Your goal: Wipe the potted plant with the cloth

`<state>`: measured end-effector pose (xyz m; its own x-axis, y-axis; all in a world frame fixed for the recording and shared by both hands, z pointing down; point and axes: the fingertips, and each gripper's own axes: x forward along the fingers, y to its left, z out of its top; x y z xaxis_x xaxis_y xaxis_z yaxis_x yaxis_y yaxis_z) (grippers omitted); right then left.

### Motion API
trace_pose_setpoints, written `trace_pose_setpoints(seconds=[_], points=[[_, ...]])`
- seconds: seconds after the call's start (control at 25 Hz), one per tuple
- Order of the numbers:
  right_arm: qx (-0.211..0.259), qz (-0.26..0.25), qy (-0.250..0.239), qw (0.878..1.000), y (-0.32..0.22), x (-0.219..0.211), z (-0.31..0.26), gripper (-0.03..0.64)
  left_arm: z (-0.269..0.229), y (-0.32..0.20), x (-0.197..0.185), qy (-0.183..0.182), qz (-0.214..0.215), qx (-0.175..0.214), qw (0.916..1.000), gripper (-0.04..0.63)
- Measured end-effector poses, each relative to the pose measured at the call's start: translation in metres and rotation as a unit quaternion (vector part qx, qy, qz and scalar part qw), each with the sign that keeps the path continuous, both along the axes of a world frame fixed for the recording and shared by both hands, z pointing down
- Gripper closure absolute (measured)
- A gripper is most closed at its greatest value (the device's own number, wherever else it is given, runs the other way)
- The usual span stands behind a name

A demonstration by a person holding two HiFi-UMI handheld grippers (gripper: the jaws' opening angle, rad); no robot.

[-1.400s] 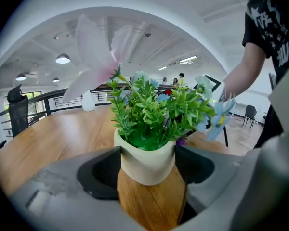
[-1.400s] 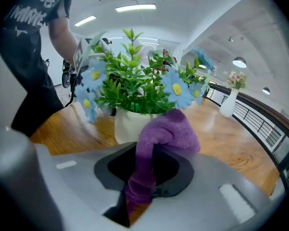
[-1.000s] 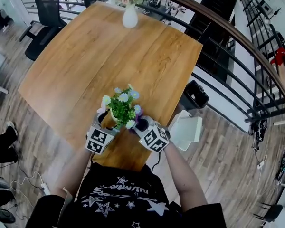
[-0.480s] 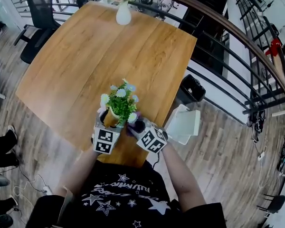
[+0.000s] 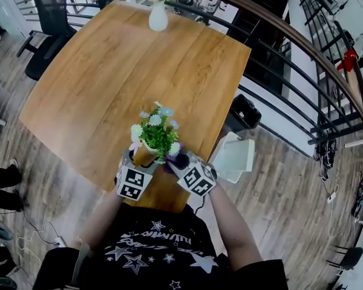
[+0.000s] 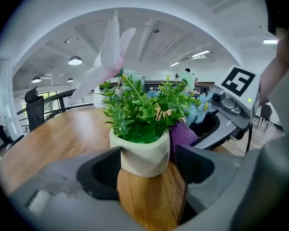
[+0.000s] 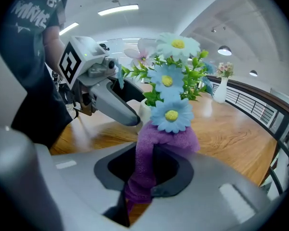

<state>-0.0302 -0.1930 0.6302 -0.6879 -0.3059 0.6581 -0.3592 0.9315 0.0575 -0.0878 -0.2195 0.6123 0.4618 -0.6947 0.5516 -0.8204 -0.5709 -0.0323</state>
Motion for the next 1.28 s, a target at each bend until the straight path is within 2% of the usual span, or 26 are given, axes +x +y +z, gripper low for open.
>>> trace_pose_setpoints(seconds=[0.24, 0.36, 0.44, 0.6, 0.68, 0.84, 1.04, 1.28], points=[[0.001, 0.018, 0.013, 1.000, -0.009, 0.014, 0.000, 0.532, -0.002, -0.002, -0.016, -0.012, 0.098, 0.011, 0.9951, 0.217], [0.001, 0.022, 0.020, 1.000, -0.011, 0.018, 0.000, 0.532, -0.002, -0.006, -0.026, -0.015, 0.146, 0.009, 0.9892, 0.163], [-0.001, 0.024, 0.025, 0.999, -0.012, 0.017, 0.000, 0.533, 0.000, -0.010, -0.030, -0.016, 0.187, 0.005, 0.9823, 0.113], [-0.005, 0.027, 0.036, 0.999, -0.013, 0.014, 0.003, 0.532, 0.002, -0.014, -0.029, -0.008, 0.286, -0.008, 0.9583, 0.077], [-0.007, 0.029, 0.043, 0.999, -0.013, 0.013, 0.004, 0.532, 0.000, -0.020, -0.029, -0.010, 0.320, -0.009, 0.9474, 0.077], [-0.010, 0.038, 0.051, 0.998, -0.013, 0.011, 0.005, 0.532, 0.011, -0.032, -0.036, -0.049, 0.366, -0.017, 0.9293, 0.077], [-0.012, 0.050, 0.052, 0.997, -0.016, 0.012, 0.008, 0.532, 0.024, -0.035, -0.036, -0.075, 0.434, -0.050, 0.8965, 0.077], [-0.014, 0.054, 0.049, 0.997, -0.017, 0.010, 0.011, 0.532, 0.024, -0.046, -0.021, -0.108, 0.485, -0.019, 0.8678, 0.078]])
